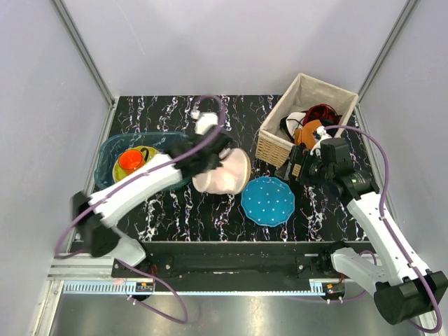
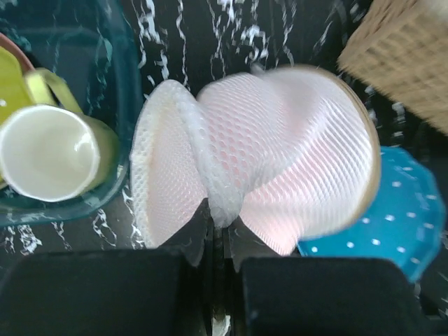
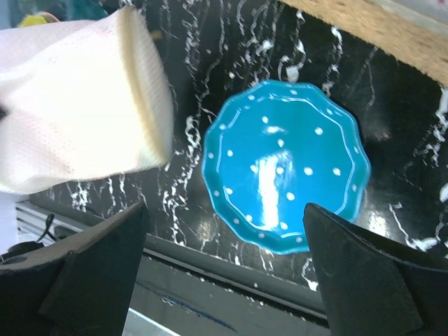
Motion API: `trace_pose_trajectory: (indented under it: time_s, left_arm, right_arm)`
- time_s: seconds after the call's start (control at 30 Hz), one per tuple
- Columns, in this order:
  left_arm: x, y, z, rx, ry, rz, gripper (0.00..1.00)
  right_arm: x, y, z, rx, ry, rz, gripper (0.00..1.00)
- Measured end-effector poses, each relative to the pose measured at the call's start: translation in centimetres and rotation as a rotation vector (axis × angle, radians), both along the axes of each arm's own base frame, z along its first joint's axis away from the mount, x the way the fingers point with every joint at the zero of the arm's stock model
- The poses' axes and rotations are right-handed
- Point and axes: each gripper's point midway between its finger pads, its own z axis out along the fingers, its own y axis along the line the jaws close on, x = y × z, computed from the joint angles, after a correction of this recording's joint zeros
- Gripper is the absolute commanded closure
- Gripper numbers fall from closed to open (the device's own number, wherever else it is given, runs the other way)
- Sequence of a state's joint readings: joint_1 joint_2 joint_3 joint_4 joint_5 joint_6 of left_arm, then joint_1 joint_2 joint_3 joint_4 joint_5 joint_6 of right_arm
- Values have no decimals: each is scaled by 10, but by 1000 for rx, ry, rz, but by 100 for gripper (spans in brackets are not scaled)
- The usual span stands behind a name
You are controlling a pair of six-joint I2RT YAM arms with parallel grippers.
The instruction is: Unzip the laundry bag and remove the bra
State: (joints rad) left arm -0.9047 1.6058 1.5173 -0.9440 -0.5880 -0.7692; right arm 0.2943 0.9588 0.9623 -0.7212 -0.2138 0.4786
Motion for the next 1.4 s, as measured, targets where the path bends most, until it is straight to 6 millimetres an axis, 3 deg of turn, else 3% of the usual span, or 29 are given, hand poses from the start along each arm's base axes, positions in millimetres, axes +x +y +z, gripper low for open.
trace_pose_trajectory:
  time_s: [0.1, 0.2, 0.3, 0.5, 0.67, 0.8, 0.83, 0.9, 0.93, 1.03, 1.07, 1.17, 1.2, 1.23, 1.27, 1.3, 1.33, 1.4]
  left_arm:
    - [-7, 27, 44, -143, -49, -72, 100]
    - [-19, 43, 68, -266, -88, -165, 100]
    - [-28, 40, 64, -317, -61, -247, 100]
    - [-37, 14, 26, -399, 91, -375, 100]
    - [-44, 1, 27, -485, 130, -446, 100]
    - [-40, 0, 44, -550, 92, -474, 100]
    - [-40, 0, 48, -564, 85, -480, 100]
    - [-37, -2, 55, -594, 67, -493, 100]
    - [-37, -3, 57, -605, 59, -499, 100]
    - [-36, -6, 58, -634, 56, -514, 100]
    - [-36, -6, 57, -640, 57, -518, 100]
    - [-33, -3, 56, -651, 59, -510, 100]
    - [-32, -2, 56, -651, 56, -509, 97]
    - [-31, -1, 56, -647, 55, -509, 79]
    - [-29, -1, 53, -640, 58, -508, 39]
    - [-26, 0, 49, -622, 56, -505, 17]
    - [-22, 1, 42, -596, 64, -490, 3]
    - [-7, 5, 27, -535, 98, -430, 1]
  right_arm:
    - [4, 11, 8, 61, -20, 18, 0]
    - [12, 28, 21, 157, -44, 52, 0]
    - [17, 48, 33, 232, -69, 94, 0]
    - [7, 94, 48, 328, -85, 211, 0]
    - [3, 114, 29, 319, -15, 230, 0]
    - [8, 110, 10, 281, 18, 172, 2]
    - [8, 108, 7, 276, 22, 164, 15]
    - [8, 107, 2, 267, 28, 152, 29]
    - [8, 107, 0, 267, 34, 150, 54]
    - [5, 109, -3, 276, 45, 153, 96]
    - [4, 110, -4, 277, 46, 157, 100]
    - [1, 113, -5, 292, 55, 153, 100]
    - [1, 113, -5, 297, 56, 151, 100]
    - [0, 113, -4, 303, 55, 148, 100]
    - [-1, 113, -3, 311, 55, 140, 100]
    - [-1, 112, 0, 320, 54, 129, 100]
    - [-1, 111, 2, 329, 54, 113, 100]
    - [1, 110, 4, 338, 68, 69, 100]
